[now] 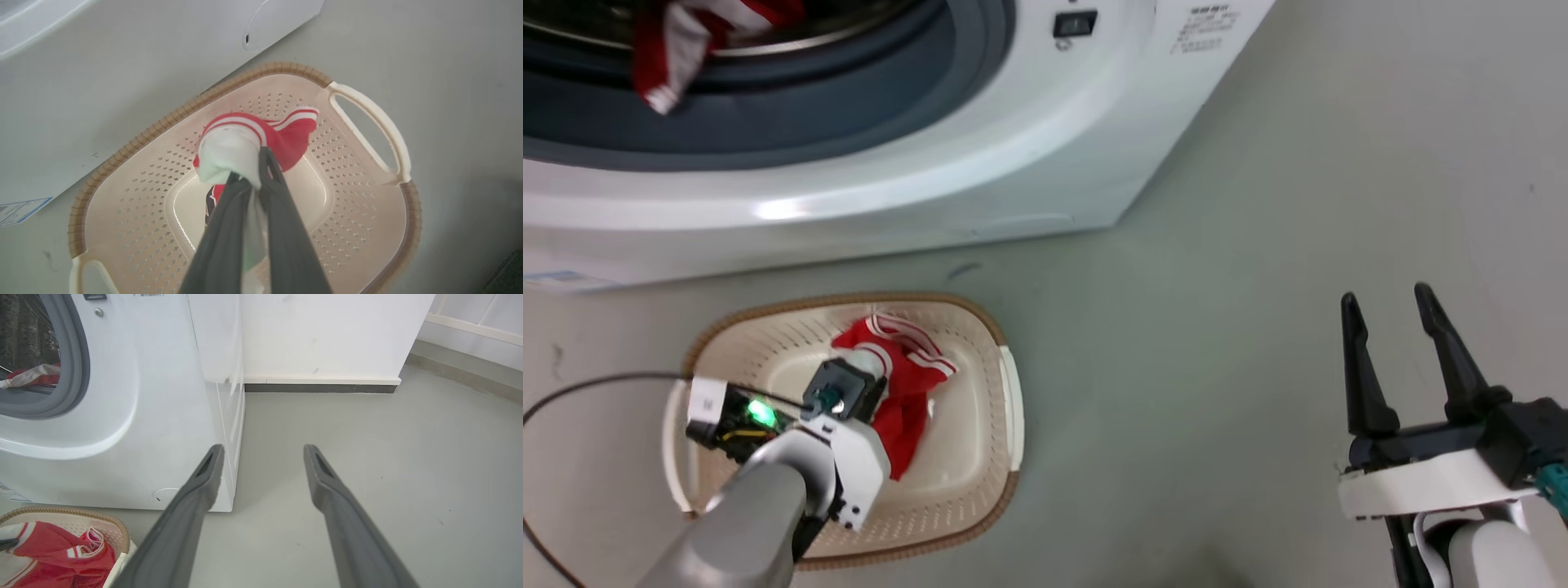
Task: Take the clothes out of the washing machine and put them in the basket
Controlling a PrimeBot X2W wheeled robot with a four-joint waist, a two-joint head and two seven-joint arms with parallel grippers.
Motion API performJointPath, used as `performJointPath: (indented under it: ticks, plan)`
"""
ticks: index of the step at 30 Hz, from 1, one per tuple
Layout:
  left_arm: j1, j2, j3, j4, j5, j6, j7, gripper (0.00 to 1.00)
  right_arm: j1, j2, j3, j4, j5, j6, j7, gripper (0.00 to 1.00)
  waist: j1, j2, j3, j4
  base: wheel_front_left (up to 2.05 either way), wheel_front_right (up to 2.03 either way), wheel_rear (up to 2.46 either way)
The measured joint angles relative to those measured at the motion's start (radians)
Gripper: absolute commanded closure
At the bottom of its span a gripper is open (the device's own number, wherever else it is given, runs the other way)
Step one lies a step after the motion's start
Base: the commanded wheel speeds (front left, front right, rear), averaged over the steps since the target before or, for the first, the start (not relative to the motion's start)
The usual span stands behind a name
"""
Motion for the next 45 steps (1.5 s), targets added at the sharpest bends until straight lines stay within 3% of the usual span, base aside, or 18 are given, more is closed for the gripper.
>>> performJointPath:
  ticks: [12, 22, 23, 24, 36, 41, 45]
  plan:
    - [-0.250, -0.044, -0.133, 0.382, 0.096, -0.026, 0.088, 1.00, -0.086, 0.000, 0.007, -0.040, 0.047, 0.000, 0.000, 0.00, -0.0001, 0.0000, 0.236, -0.074, 0.00, 0.00, 0.00]
    - [-0.300, -0.057, -0.162, 0.461, 0.102, -0.026, 0.150, 1.00, -0.107, 0.000, -0.003, -0.055, 0.060, 0.000, 0.000, 0.00, -0.0001, 0.0000, 0.337, -0.115, 0.00, 0.00, 0.00]
    - [-0.300, -0.061, -0.160, 0.464, 0.097, -0.026, 0.149, 0.35, -0.109, 0.000, -0.002, -0.055, 0.060, 0.000, 0.000, 0.00, -0.0001, 0.0000, 0.335, -0.114, 0.00, 0.00, 0.00]
    - [-0.300, -0.068, -0.148, 0.465, 0.078, -0.026, 0.141, 0.00, -0.112, 0.000, 0.001, -0.056, 0.059, 0.000, 0.000, 0.00, -0.0001, -0.0001, 0.330, -0.111, 0.00, 0.00, 0.00]
    - [-0.188, -0.139, -0.104, 0.470, -0.006, -0.013, -0.074, 0.00, -0.062, 0.001, 0.035, -0.013, 0.024, 0.000, 0.000, 0.00, -0.0003, 0.0000, 0.152, -0.065, 0.00, 0.00, 0.00]
    - [-0.106, -0.156, -0.057, 0.406, -0.047, 0.026, -0.117, 0.00, -0.013, 0.001, 0.039, 0.002, 0.013, 0.000, 0.000, 0.00, -0.0004, 0.0000, 0.034, -0.037, 0.00, 0.00, 0.00]
    - [-0.021, -0.148, 0.020, 0.219, -0.073, 0.083, -0.119, 0.00, 0.033, 0.001, 0.033, 0.013, -0.001, 0.000, 0.000, 0.00, -0.0005, 0.0000, -0.063, -0.008, 0.00, 0.00, 0.00]
